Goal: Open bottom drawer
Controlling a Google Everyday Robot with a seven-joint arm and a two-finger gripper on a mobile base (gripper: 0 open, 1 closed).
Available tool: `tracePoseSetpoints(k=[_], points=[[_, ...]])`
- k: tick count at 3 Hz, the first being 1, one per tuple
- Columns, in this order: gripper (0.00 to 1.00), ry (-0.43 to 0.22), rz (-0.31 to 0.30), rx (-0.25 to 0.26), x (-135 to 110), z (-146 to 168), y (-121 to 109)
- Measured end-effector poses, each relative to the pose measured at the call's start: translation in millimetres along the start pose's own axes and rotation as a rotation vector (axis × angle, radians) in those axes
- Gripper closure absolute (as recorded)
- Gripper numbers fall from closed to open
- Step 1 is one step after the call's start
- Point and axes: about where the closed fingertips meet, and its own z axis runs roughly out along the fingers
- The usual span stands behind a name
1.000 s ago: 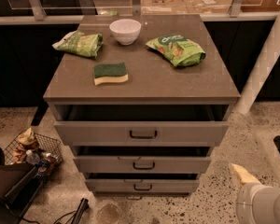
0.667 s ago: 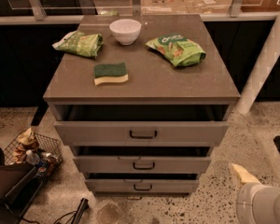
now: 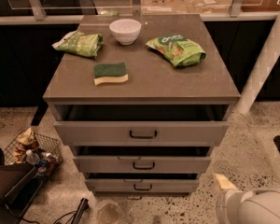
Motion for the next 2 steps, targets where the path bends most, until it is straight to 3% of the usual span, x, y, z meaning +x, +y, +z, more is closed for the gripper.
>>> tracePoseSetpoints(k=[1, 2], points=[[0.0, 0.003, 0.032, -0.054, 23, 65, 9], [0.0, 0.031, 0.103, -0.064, 55, 108, 2]])
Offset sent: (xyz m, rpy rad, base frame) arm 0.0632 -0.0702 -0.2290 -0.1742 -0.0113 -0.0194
